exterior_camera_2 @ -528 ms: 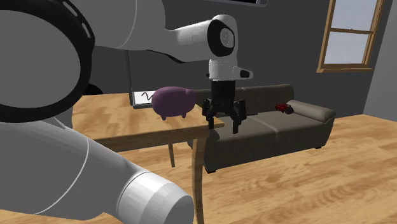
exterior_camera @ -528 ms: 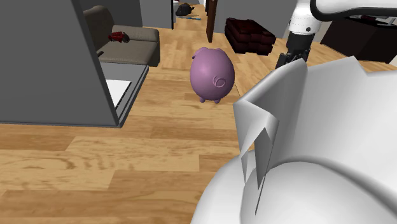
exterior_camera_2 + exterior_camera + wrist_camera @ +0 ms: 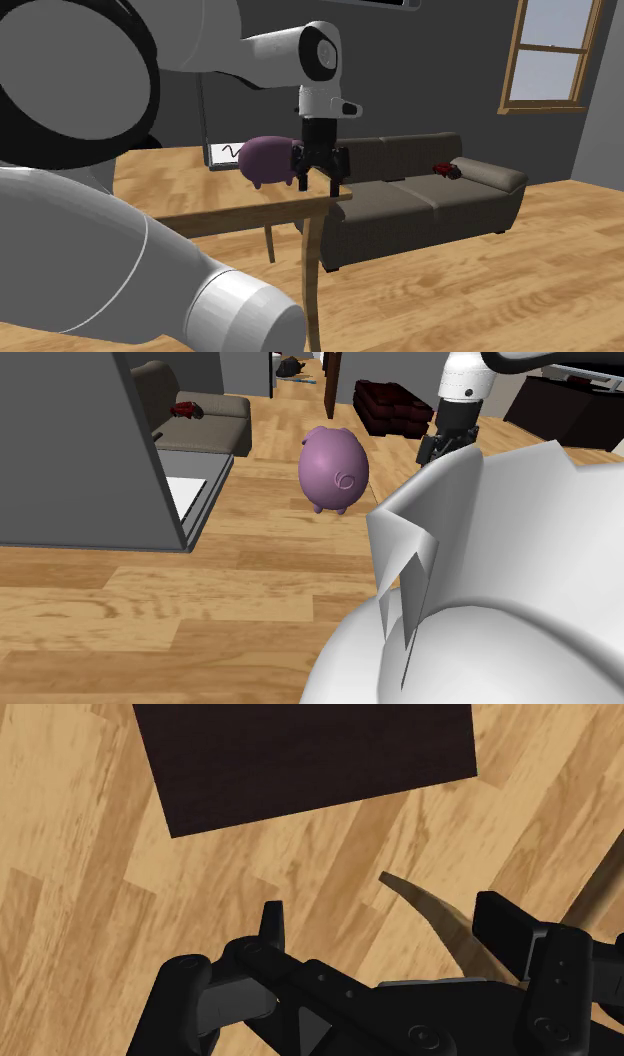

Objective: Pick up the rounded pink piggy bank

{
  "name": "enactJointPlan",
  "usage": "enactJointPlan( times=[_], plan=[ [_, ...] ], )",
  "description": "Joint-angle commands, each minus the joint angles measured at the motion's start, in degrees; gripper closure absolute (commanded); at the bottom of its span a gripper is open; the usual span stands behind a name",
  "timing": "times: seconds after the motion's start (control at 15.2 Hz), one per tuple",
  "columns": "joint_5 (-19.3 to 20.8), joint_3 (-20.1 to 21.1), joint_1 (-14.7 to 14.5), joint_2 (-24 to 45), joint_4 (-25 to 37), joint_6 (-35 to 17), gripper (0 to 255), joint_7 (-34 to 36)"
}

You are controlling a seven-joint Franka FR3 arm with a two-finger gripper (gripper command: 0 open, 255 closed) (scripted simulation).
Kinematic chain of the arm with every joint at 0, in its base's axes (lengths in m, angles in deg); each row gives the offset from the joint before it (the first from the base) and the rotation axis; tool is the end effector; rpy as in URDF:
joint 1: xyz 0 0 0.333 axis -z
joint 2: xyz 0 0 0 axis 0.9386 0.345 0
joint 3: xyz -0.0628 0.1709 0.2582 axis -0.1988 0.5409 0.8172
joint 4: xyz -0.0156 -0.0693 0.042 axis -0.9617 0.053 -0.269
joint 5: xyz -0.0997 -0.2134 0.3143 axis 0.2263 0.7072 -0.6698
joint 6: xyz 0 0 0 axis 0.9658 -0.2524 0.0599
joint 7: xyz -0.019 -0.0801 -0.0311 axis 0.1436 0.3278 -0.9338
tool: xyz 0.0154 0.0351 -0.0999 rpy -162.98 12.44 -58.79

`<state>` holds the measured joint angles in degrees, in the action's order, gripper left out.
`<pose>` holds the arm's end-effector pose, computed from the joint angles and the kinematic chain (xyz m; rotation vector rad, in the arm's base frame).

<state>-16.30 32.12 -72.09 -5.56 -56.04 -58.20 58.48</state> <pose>0.3147 0.0414 0.5685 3.0463 -0.2610 -0.1929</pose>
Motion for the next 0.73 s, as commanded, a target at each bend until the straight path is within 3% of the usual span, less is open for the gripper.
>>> enactJointPlan(
  times=[0.0, 0.66],
  plan=[
    [-2.2, 2.4, -0.6, 1.1, 2.4, 2.0, 0, 3.6],
    [-11.4, 13.6, -2.2, 10.9, 15.6, 6.4, 0, 21.9]
  ],
)
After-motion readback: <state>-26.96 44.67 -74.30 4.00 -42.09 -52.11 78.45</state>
